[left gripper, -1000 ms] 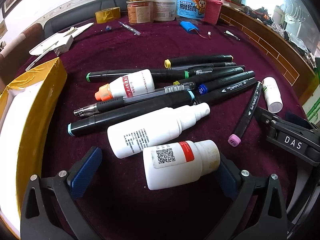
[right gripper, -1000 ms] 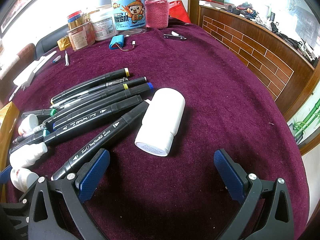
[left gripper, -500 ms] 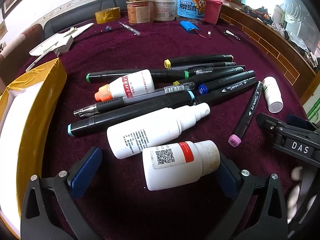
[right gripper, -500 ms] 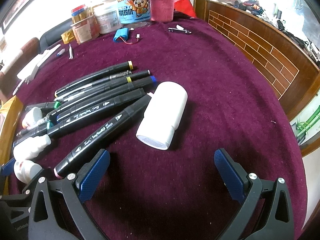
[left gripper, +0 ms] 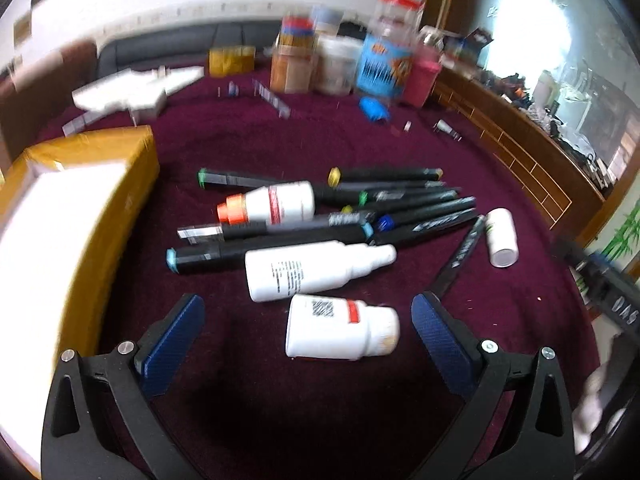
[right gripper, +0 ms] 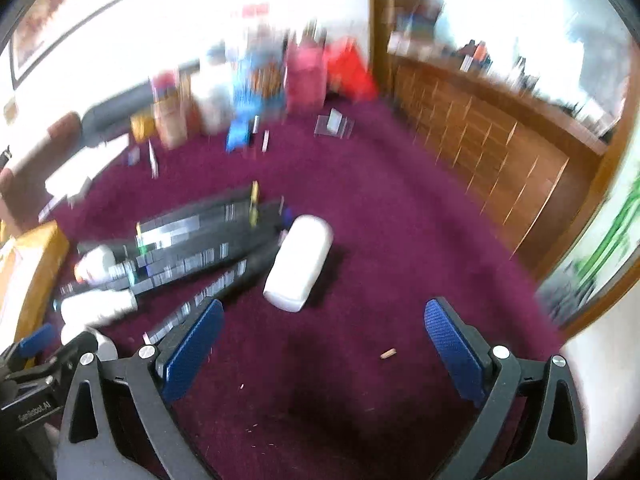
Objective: Organize rigid objects
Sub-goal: 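Grasp the small white dropper bottle with the left gripper, then carry the dropper bottle toward the yellow-rimmed box while the right gripper grasps the red-labelled bottle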
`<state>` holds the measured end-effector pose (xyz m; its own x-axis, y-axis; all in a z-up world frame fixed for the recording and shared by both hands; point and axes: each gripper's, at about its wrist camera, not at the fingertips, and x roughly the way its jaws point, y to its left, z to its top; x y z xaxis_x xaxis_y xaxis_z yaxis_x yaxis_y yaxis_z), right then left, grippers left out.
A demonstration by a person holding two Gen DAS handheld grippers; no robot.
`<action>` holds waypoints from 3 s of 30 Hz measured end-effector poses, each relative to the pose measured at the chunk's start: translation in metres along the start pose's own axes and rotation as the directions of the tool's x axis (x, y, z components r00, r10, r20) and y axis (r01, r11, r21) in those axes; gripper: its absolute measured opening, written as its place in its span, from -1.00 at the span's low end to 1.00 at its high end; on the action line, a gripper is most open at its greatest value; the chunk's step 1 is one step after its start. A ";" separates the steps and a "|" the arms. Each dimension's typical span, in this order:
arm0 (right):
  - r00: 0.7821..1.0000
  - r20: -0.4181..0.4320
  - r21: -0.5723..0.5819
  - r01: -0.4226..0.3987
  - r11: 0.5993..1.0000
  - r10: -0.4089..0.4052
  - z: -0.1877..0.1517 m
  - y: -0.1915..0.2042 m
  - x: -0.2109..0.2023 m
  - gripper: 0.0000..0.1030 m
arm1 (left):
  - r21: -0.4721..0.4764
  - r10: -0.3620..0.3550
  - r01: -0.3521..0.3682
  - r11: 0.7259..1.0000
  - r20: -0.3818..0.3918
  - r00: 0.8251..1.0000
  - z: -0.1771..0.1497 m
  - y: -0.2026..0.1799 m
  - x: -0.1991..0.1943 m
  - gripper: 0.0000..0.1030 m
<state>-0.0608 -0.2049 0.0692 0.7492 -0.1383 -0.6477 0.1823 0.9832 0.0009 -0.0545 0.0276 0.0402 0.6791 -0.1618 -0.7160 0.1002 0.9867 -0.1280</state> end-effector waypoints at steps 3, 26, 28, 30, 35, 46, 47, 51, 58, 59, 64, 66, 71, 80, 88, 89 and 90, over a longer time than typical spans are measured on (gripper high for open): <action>0.981 0.180 -0.007 0.070 0.998 -0.067 -0.008 -0.005 -0.039 0.93 | 0.070 0.008 -0.014 0.997 0.087 0.996 0.004 -0.012 -0.028 1.00; 0.977 0.212 0.150 -0.031 0.988 -0.001 0.015 -0.013 0.036 0.82 | 0.046 0.014 -0.014 0.999 0.009 1.000 0.025 0.003 0.007 1.00; 0.979 0.205 0.151 -0.033 0.988 0.001 0.011 -0.015 0.036 0.82 | 0.025 0.026 -0.024 0.999 -0.049 0.998 0.028 -0.001 0.028 1.00; 0.986 0.165 0.145 -0.049 0.988 0.025 0.011 -0.014 0.043 0.82 | -0.002 -0.024 0.024 1.000 -0.142 0.990 0.023 -0.007 0.046 0.81; 0.989 0.136 0.138 -0.073 0.988 0.055 0.011 -0.013 0.049 0.82 | 0.037 -0.105 0.114 0.993 -0.194 0.975 0.004 -0.021 0.033 0.76; 0.992 0.109 0.140 -0.083 0.987 0.068 0.012 -0.013 0.053 0.82 | 0.295 -0.003 0.062 0.954 -0.196 0.981 0.022 -0.047 0.066 0.60; 0.992 0.107 0.139 -0.082 0.987 0.067 0.012 -0.012 0.053 0.82 | 0.298 -0.021 0.090 0.950 -0.229 0.973 0.017 -0.048 0.066 0.30; 0.992 0.103 0.140 -0.083 0.987 0.069 0.012 -0.012 0.054 0.83 | 0.280 -0.114 0.196 0.940 -0.285 0.952 0.004 -0.054 0.046 -0.14; 0.993 0.093 0.141 -0.083 0.987 0.071 0.012 -0.011 0.055 0.82 | 0.284 -0.124 0.194 0.939 -0.245 0.962 0.011 -0.063 0.044 -0.14; 0.993 0.093 0.142 -0.084 0.986 0.071 0.012 -0.011 0.055 0.82 | 0.278 -0.130 0.198 0.940 -0.244 0.961 0.011 -0.067 0.046 -0.14; 0.994 0.081 0.156 -0.082 0.984 0.070 0.012 -0.012 0.058 0.83 | 0.235 -0.125 0.183 0.955 -0.243 0.962 0.013 -0.056 0.057 -0.14; 0.995 0.076 0.157 -0.079 0.984 0.068 0.011 -0.013 0.059 0.83 | 0.231 -0.136 0.191 0.954 -0.234 0.963 0.011 -0.053 0.058 -0.15; 0.996 0.071 0.149 -0.065 0.987 0.055 0.011 -0.011 0.060 0.82 | 0.211 -0.162 0.209 0.955 -0.221 0.962 0.012 -0.051 0.060 -0.18; 0.998 0.050 0.158 -0.047 0.986 0.039 0.011 -0.012 0.063 0.83 | 0.053 -0.285 0.295 0.954 -0.139 0.948 0.010 -0.021 0.027 -0.49; 1.000 -0.004 0.124 -0.031 0.992 0.031 0.011 -0.014 0.054 0.70 | -0.051 -0.361 0.363 0.931 0.033 0.932 0.005 0.049 -0.058 -0.48; 0.999 0.010 0.119 -0.049 0.992 0.048 0.010 -0.014 0.043 0.70 | -0.051 -0.354 0.357 0.933 0.046 0.934 0.003 0.055 -0.063 -0.48; 0.997 0.017 0.111 -0.073 0.991 0.071 0.010 -0.013 0.029 0.70 | -0.054 -0.351 0.354 0.934 0.057 0.935 0.002 0.061 -0.068 -0.48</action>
<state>-0.0349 -0.2229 0.0577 0.7713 -0.0697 -0.6327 0.1967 0.9714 0.1327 -0.0929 0.0992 0.0824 0.6412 -0.4965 -0.5852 0.2942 0.8633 -0.4101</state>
